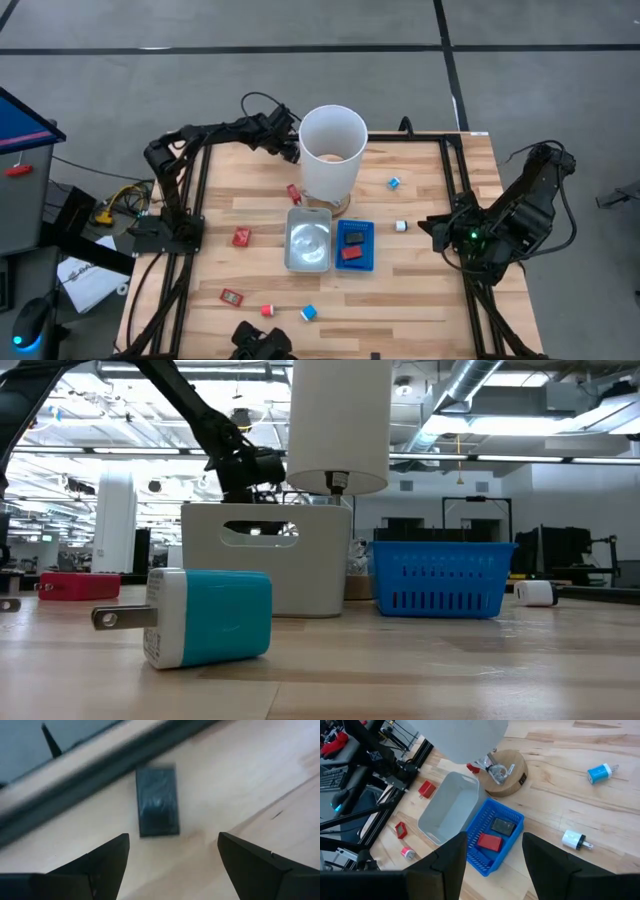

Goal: Pick & Place Office items
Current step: Put the black digital clock into the blue bin

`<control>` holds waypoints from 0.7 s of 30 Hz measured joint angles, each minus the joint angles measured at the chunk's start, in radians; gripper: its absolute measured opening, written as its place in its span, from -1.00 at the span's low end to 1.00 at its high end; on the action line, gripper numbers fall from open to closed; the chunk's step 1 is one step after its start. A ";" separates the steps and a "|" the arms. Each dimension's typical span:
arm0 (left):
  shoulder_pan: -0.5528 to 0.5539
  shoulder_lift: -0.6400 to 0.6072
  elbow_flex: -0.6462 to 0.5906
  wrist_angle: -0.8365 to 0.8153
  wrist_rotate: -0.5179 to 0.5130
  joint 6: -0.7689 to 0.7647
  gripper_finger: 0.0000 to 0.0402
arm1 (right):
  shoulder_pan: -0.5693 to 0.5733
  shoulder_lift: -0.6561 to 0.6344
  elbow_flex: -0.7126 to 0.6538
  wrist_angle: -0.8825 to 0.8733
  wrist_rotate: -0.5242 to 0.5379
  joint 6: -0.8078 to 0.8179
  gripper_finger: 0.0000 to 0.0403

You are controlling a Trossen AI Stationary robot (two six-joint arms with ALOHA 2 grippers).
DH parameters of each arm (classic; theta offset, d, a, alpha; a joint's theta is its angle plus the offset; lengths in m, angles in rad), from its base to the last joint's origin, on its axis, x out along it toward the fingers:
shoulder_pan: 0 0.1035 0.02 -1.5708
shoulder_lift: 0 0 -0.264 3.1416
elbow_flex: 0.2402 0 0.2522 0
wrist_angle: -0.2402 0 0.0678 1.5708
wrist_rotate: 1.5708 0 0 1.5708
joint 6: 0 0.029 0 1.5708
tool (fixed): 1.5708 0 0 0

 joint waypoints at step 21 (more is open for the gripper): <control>0.005 0.169 0.065 0.009 0.033 -0.001 0.48 | 0.003 0.000 0.000 0.024 -0.003 -0.021 -0.09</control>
